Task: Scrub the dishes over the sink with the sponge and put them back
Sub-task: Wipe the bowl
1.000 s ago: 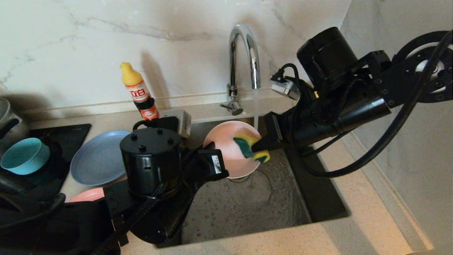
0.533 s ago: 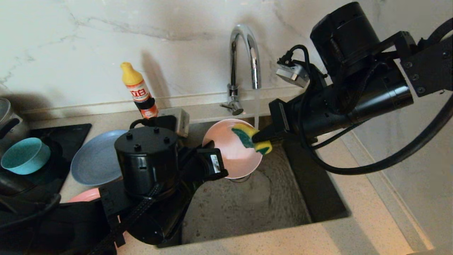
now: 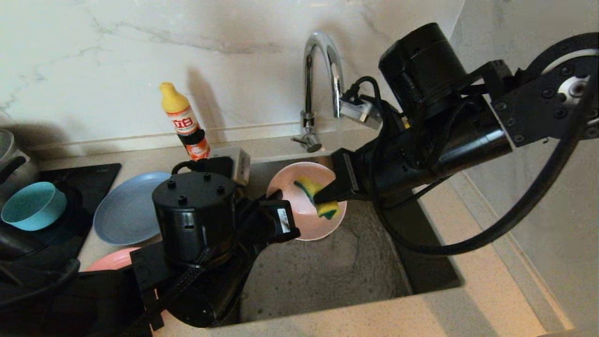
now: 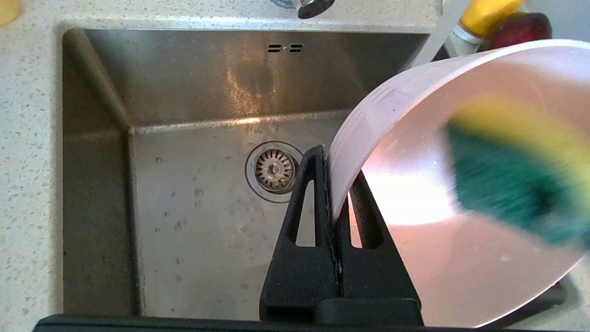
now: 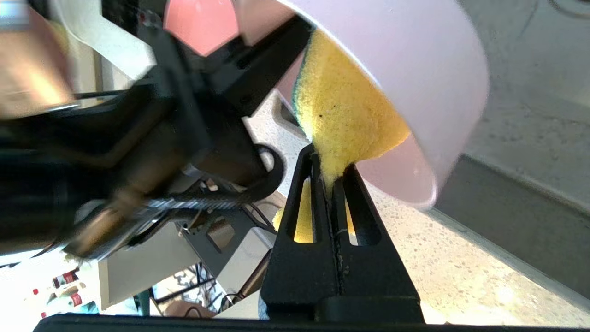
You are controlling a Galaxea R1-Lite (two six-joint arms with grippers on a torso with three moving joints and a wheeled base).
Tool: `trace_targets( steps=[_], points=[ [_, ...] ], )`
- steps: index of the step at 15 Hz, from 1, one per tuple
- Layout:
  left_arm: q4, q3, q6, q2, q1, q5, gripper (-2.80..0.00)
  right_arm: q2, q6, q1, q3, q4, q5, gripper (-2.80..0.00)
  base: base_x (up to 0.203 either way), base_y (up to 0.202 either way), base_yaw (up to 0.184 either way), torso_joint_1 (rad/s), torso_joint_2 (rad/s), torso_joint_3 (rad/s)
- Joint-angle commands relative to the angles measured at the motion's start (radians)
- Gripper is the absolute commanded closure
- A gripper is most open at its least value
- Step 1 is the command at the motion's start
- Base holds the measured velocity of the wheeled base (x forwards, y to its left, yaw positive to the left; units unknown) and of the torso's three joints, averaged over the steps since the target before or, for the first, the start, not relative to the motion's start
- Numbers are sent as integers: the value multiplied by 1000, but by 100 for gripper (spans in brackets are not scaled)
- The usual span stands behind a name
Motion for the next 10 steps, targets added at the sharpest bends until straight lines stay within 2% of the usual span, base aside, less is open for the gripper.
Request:
trace_targets(
  steps=[1,10],
  points=[
    [-5,-1,-2,-2,0,4,0,38,2,-2,1,3,1,0,0,0,0,0,0,0],
    [-4,7,-5,-19,-3,4,0,31,-1,-59,-14,-11,-1,0,0,0,0,0,0,0]
  ],
)
